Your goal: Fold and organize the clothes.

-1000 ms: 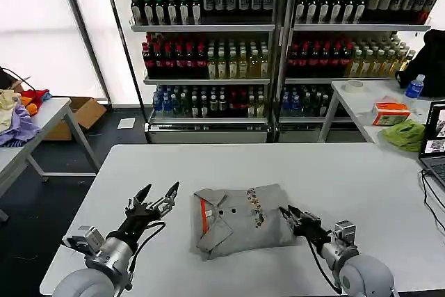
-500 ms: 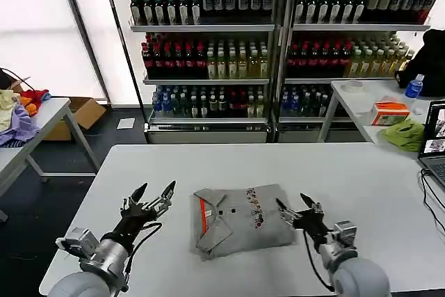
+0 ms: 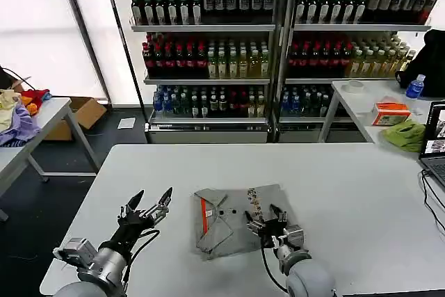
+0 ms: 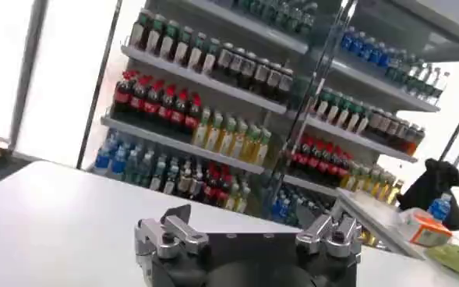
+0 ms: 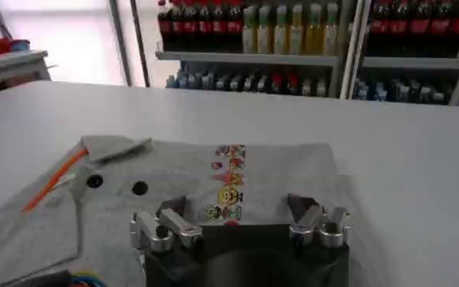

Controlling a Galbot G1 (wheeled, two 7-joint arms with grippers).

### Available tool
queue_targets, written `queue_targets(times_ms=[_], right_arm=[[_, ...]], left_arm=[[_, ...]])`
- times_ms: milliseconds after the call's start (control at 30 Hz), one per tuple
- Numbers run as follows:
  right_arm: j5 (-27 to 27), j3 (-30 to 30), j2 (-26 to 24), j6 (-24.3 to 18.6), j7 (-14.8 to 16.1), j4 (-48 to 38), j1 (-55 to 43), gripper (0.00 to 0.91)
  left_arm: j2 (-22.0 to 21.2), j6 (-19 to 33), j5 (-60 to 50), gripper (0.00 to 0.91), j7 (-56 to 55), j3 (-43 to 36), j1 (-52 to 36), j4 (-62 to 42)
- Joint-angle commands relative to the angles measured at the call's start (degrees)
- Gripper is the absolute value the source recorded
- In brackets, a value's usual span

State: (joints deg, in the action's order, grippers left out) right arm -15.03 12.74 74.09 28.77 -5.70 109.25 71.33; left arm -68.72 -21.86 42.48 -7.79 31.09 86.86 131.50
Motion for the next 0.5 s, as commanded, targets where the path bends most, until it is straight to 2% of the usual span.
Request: queue_targets(times_ms=[33,67,133,233,333,367,500], right_arm=[[1.94,1.43,0.55,-11.06,-1.13,11.27,3.5,0.907],[0.42,3.15,0.28,-12.05,0.59,14.44,5.34,0.907],[-4.53,12.34,-1.09,-14.49,4.19,19.22,8.49,0.907],[-6.23,25.67,-3.23,-18.53,10.88,21.56,13.24,0.907],[-15.07,35.4,-4.84,-20.49,13.43,21.4,18.56,0.907],[-15.79,38.49,-4.85,-21.25,13.79,20.81,19.82,0.907],[-12.47,43.97,-3.33,-26.78,16.71,17.53,23.41,0.907]], left_arm=[[0.04,0.05,-0.26,0.907,0.0,-0.09,0.54,-0.36],[0.17,0.06,-0.26,0.907,0.07,0.0,0.51,-0.3],[0.53,0.14,-0.33,0.907,0.61,0.29,0.51,-0.28],[1.01,1.48,-2.57,0.907,3.13,1.21,0.47,-0.78],[0.97,2.24,-2.49,0.907,5.62,3.03,0.5,-0.62],[0.88,2.35,-2.22,0.907,6.52,3.72,0.51,-0.57],[0.32,3.81,-2.3,0.907,9.42,7.47,0.94,-0.72]])
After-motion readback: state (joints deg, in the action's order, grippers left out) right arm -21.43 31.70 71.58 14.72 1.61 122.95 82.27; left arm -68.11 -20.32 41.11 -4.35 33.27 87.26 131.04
